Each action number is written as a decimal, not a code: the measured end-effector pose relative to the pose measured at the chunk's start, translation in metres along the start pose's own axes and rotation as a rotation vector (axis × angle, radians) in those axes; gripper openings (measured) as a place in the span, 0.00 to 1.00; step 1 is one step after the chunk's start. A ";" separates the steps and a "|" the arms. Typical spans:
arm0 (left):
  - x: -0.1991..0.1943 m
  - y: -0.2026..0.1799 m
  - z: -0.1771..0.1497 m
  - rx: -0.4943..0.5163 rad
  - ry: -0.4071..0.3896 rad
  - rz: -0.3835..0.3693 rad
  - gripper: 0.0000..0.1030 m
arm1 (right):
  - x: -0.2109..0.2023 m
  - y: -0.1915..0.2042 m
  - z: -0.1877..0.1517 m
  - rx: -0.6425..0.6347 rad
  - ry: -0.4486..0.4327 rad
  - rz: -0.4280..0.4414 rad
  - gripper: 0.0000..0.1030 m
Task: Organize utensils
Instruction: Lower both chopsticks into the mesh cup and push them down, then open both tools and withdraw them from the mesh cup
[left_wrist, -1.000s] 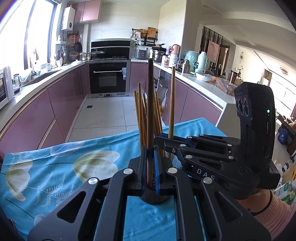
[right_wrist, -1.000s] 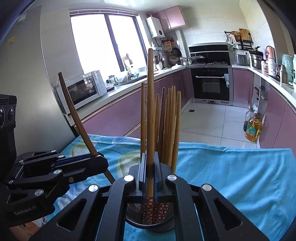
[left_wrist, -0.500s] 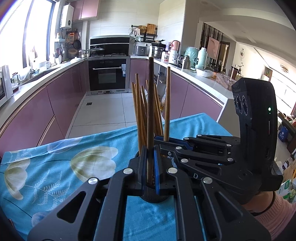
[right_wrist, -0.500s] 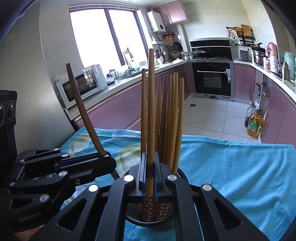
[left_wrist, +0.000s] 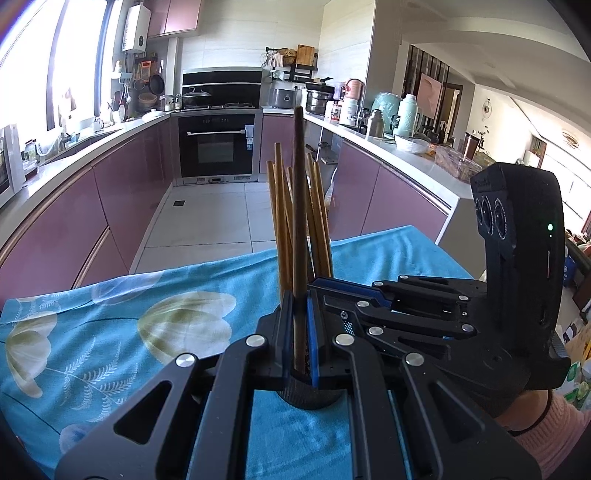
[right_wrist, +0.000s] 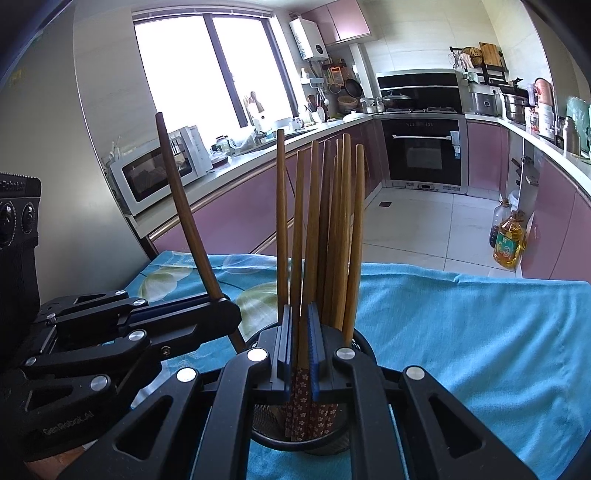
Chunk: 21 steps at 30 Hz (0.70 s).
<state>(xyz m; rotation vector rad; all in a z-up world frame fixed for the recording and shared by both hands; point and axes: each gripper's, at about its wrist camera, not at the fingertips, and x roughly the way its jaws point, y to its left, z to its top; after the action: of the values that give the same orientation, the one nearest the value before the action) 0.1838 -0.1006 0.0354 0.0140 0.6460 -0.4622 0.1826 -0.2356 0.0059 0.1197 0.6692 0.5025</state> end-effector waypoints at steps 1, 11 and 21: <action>0.001 0.001 0.000 -0.001 0.001 0.000 0.08 | -0.001 0.000 0.000 0.001 0.000 0.001 0.07; 0.007 0.005 0.000 -0.012 -0.003 0.004 0.08 | -0.006 -0.004 -0.005 0.030 -0.015 0.000 0.09; 0.014 0.014 -0.009 -0.042 0.004 0.017 0.24 | -0.017 -0.008 -0.008 0.037 -0.040 -0.013 0.26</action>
<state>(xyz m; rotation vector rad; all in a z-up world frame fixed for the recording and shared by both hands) 0.1942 -0.0926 0.0188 -0.0192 0.6593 -0.4326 0.1689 -0.2510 0.0070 0.1592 0.6401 0.4739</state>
